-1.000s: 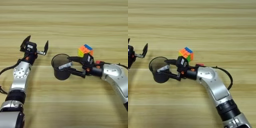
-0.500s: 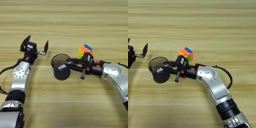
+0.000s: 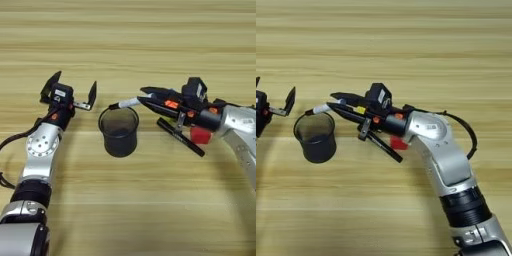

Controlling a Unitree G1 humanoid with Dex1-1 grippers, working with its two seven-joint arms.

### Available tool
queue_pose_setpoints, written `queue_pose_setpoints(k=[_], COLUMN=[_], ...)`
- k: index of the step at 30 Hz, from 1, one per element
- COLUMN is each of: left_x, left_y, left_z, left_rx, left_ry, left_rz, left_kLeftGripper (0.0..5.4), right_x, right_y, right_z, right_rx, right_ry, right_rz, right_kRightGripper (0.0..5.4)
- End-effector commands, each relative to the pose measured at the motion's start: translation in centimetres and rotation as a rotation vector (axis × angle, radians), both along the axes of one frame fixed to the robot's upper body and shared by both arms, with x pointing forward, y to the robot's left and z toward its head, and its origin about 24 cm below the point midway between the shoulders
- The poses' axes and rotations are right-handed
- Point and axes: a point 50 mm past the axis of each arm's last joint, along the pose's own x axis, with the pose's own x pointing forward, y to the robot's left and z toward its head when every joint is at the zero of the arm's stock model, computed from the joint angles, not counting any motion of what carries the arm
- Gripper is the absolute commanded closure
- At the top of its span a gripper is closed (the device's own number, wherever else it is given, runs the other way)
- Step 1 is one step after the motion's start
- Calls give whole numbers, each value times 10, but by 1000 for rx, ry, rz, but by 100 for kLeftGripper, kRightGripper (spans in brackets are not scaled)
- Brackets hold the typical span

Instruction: Move the objects on the table

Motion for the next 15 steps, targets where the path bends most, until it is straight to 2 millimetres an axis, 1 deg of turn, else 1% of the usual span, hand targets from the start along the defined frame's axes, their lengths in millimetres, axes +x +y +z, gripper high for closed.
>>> queue_pose_setpoints(k=[1, 4, 6, 15], left_x=[3, 3, 3, 3], left_y=[-1, -1, -2, 0], left_z=[3, 3, 3, 3], left_rx=[11, 10, 10, 14], left_ry=[-13, -13, -13, -12], left_rz=[-4, -4, -4, -4], left_kLeftGripper=[0, 0, 0, 0], right_x=[-3, -6, -7, -15], right_y=[-15, -25, -33, -55], right_z=[27, 29, 20, -13], right_rx=[37, 30, 3, -106], right_ry=[-73, -77, -50, 45], right_rz=[-20, -45, -76, -152], right_kRightGripper=[466, 466, 466, 466])
